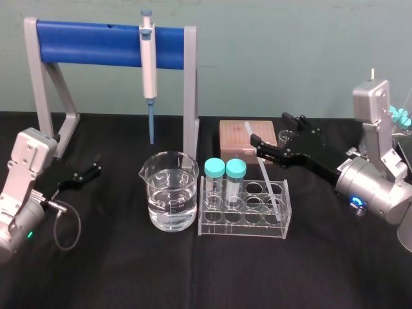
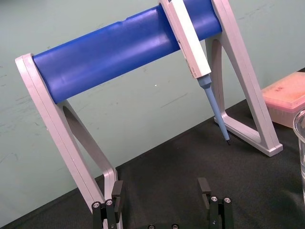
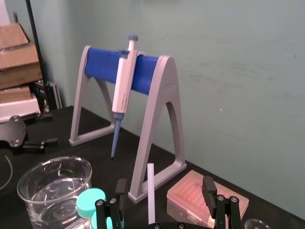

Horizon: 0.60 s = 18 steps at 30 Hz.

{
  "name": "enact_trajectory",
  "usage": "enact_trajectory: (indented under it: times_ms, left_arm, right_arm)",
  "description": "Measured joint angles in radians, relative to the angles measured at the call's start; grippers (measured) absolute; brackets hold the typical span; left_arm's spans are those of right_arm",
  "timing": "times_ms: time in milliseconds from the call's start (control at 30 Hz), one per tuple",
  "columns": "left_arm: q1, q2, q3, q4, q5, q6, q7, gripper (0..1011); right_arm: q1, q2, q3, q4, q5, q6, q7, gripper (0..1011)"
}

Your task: Pick up the stirring rod with one hand, then place it down.

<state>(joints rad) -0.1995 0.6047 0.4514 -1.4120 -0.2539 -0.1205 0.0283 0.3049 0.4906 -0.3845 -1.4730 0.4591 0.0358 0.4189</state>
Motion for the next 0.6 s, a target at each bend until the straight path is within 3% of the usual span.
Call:
enact_trajectory:
  times_ms: [300, 600]
  left_arm:
    - [0.0, 0.0, 0.0, 0.0, 0.0, 0.0, 0.0, 1000]
    - [0.0, 0.0, 0.0, 0.0, 0.0, 0.0, 0.0, 1000]
  right_arm:
    - [0.043, -0.026, -0.019, 0.054, -0.045, 0.055, 0.013, 1003]
    - [0.064, -0.044, -0.024, 0.088, -0.063, 0.069, 0.028, 1003]
